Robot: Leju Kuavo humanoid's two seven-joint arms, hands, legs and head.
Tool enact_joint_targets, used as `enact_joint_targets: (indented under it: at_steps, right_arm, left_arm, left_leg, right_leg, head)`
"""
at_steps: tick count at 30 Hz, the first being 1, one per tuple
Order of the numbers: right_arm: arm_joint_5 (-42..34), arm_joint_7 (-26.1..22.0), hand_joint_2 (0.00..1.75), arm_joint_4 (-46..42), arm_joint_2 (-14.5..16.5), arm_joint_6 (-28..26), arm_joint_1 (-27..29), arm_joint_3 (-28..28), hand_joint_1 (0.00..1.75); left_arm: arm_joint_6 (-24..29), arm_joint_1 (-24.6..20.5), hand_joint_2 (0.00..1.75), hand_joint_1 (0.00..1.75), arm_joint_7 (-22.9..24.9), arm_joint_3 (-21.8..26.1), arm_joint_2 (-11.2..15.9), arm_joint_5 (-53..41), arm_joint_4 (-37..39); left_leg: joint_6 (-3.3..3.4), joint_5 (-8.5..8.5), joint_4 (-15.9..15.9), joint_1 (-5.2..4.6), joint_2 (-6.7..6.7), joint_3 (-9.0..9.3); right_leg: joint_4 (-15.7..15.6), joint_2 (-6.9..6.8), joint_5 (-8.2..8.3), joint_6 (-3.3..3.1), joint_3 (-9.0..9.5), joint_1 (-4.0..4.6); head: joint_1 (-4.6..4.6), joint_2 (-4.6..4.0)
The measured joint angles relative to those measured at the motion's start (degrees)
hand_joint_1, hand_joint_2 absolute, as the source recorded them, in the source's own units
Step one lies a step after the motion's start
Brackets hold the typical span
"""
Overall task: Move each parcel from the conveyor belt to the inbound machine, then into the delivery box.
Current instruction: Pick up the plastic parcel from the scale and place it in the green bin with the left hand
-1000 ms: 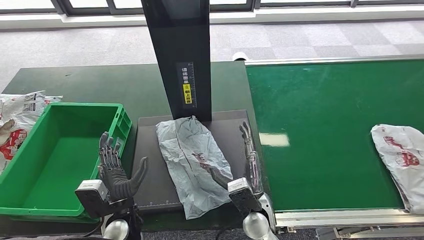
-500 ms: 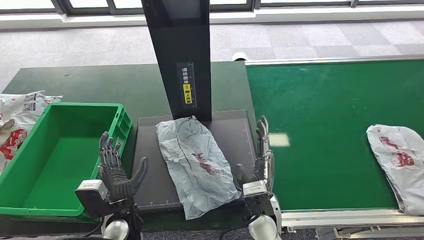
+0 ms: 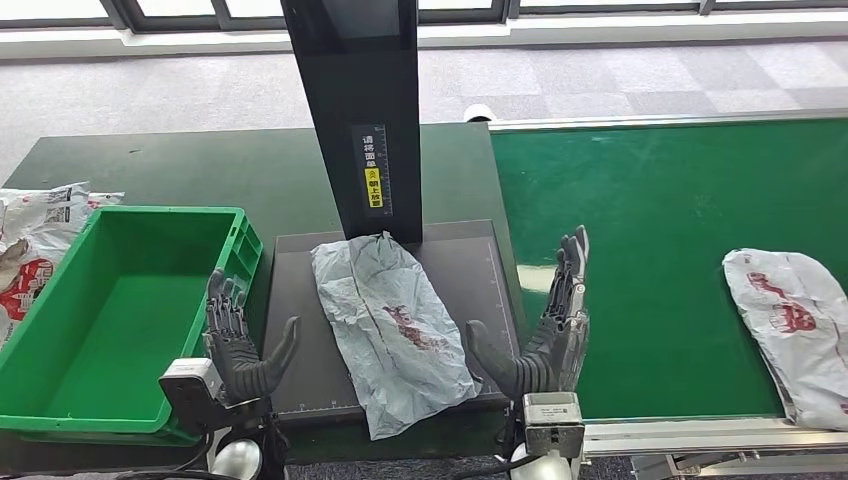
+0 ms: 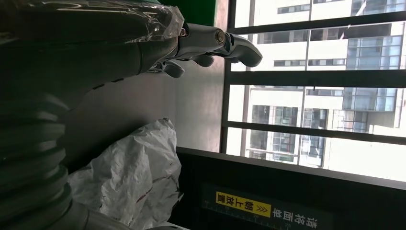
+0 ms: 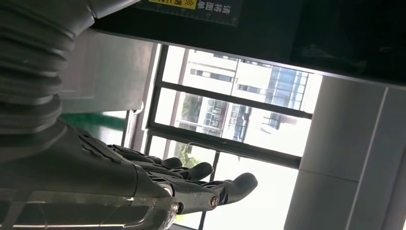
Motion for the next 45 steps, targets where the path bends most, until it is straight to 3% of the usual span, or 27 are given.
enact_joint_targets:
  at_steps: [34,39,45]
  right_arm:
    - [-3.5,0.0,1.75,-5.9,-0.7,-6.0,1.1,0.3,0.0]
    - [-4.4,0.0,1.75,-9.5,-0.8,-7.5,1.6,0.1,0.0]
    - [-4.1,0.1,1.75,-9.8,-0.8,-6.6,-0.1,0.2,0.0]
  left_arm:
    - [0.8,-2.0,1.75,0.0,0.0,3.0,0.0,-0.3,3.7]
    - [2.3,-5.2,1.75,0.0,0.0,4.4,0.0,-3.7,8.7]
    - [1.2,-12.2,1.75,0.0,1.1,4.6,-0.8,-13.5,22.3]
  left_leg:
    - [0.0,0.0,0.0,0.0,-0.02,0.0]
    - [0.01,0.01,0.0,0.0,-0.03,0.01]
    - [0.0,0.06,0.0,0.0,-0.03,0.03]
  right_leg:
    - [0.0,-0.01,0.0,0.0,0.01,-0.01]
    - [0.0,-0.02,0.0,0.0,0.04,-0.01]
    - [0.0,-0.03,0.06,0.03,0.06,-0.02]
  head:
    - [0.0,0.0]
    - [0.0,0.0]
    - [0.0,0.0]
